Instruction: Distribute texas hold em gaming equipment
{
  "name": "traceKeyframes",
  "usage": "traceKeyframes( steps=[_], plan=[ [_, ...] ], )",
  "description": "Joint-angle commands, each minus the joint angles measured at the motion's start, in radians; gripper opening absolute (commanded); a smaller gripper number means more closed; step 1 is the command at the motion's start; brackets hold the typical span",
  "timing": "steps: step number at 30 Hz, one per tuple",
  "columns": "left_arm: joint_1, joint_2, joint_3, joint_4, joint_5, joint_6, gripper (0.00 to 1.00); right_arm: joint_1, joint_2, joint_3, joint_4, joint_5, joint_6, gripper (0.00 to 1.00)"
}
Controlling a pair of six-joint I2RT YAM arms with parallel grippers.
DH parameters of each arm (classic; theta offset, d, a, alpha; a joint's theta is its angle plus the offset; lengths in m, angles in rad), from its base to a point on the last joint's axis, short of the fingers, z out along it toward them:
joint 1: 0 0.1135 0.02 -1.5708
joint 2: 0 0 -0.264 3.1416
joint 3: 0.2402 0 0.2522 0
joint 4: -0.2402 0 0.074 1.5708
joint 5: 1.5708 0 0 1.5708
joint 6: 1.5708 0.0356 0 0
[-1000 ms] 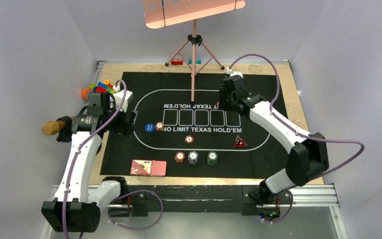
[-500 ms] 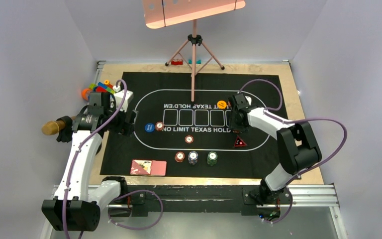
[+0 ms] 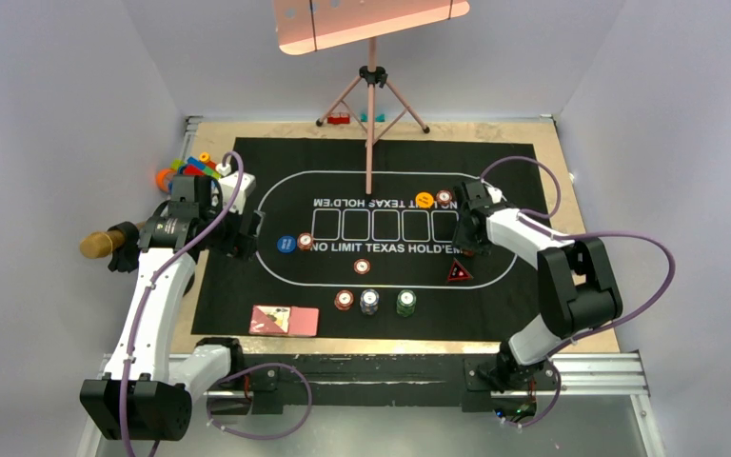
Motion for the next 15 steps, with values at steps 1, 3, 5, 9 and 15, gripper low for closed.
traceKeyframes(
  steps=[1,3,5,9,15],
  plan=[
    [0.007,-0.006,0.027,0.01,0.011,0.018,1.0,0.001,-0.011,-0.019,0.017,0.018,0.031,0.26],
    [0.007,-0.007,0.027,0.01,0.012,0.018,1.0,0.0,-0.009,-0.024,0.015,0.015,0.036,0.32],
    [0.007,-0.008,0.027,0.01,0.014,0.019,1.0,0.001,-0.016,-0.019,0.007,0.009,0.038,0.38],
    [0.007,-0.009,0.028,0.01,0.016,0.02,1.0,0.001,-0.033,0.011,-0.029,0.008,0.037,0.58],
    [0.007,-0.01,0.027,0.01,0.02,0.022,1.0,0.004,-0.062,0.069,-0.066,0.004,0.016,0.78]
  ],
)
